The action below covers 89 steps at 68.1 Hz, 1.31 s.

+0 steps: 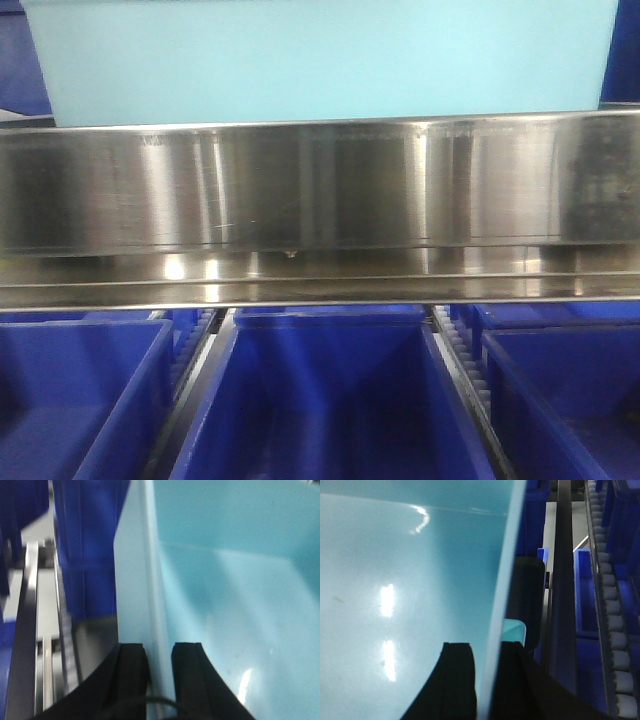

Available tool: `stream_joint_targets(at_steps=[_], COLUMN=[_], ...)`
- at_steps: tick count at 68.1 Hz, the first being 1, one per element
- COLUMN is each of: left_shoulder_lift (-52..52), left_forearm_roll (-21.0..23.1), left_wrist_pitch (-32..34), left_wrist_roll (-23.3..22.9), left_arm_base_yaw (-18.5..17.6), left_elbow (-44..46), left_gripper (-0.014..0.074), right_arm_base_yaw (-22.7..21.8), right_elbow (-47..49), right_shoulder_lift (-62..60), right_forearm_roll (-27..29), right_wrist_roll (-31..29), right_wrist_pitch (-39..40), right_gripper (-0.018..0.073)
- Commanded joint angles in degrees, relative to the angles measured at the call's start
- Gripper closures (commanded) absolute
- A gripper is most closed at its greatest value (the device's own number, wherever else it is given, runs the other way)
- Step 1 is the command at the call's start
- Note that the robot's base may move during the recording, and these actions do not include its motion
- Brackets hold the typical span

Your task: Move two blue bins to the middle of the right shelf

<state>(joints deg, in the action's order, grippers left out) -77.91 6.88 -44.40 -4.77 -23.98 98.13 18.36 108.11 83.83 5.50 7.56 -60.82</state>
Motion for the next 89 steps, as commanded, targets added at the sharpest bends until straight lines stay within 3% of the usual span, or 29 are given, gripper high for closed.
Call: stream_joint_targets(at_steps=[1,34,76,82,89], left_shoulder_lift=[0.2,-6.0,-8.8,-8.7,-8.7], left_forearm_roll=[0.5,-2.0,-3.6,-3.6,-3.6], left_wrist_pitch=[-3.3,-17.0,-22.5,-22.2,-22.2], left_wrist_roll=[-1.2,-1.2,-1.2,-1.2,-1.2], left_arm_base_yaw=[0.3,0.3,0.3,0.3,0.3], left_elbow=[0.9,0.8,0.7,0.7,0.8], left_gripper=[0.0707,0.0707,0.0706,0.0655,0.0521], right_arm_base_yaw=[-0.5,-0.5,-0.5,-0.5,-0.5], right_elbow=[0.5,0.4,-1.6,-1.6,-1.6], right_shoulder_lift=[-0.4,4.7,6.2,6.2,6.2], right_forearm_roll=[-1.7,-1.7,-1.7,-1.7,-1.7], right_wrist_roll=[-1.7,-1.7,-1.6,-1.6,-1.6], right_wrist_pitch=[2.1,-3.5,-6.8,-7.2,-7.9], right_gripper=[0.0712,0.0712,0.0710,0.0628,0.0410])
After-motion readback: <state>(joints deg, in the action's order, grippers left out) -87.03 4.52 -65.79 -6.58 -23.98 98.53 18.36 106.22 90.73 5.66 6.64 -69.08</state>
